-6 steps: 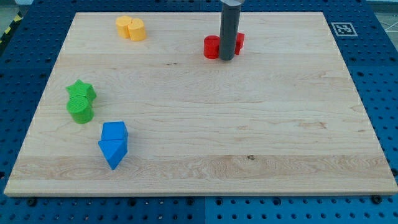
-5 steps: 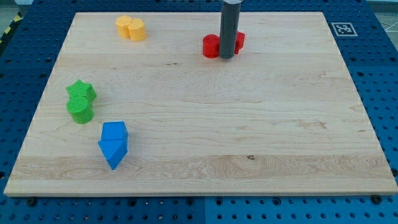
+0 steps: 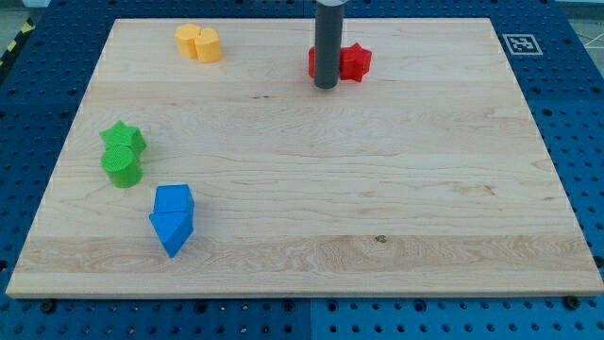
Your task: Push red circle bit up and right
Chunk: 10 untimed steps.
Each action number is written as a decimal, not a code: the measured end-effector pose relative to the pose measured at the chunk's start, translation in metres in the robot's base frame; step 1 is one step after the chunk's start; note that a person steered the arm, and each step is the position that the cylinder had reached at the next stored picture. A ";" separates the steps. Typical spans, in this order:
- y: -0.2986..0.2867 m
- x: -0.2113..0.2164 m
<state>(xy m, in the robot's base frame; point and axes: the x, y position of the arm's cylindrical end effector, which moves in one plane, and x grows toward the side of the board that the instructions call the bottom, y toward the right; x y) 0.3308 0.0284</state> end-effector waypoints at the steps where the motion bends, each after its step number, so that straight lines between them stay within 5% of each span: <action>1: 0.000 0.000; 4: -0.067 -0.016; 6: -0.053 -0.064; 10: -0.042 -0.052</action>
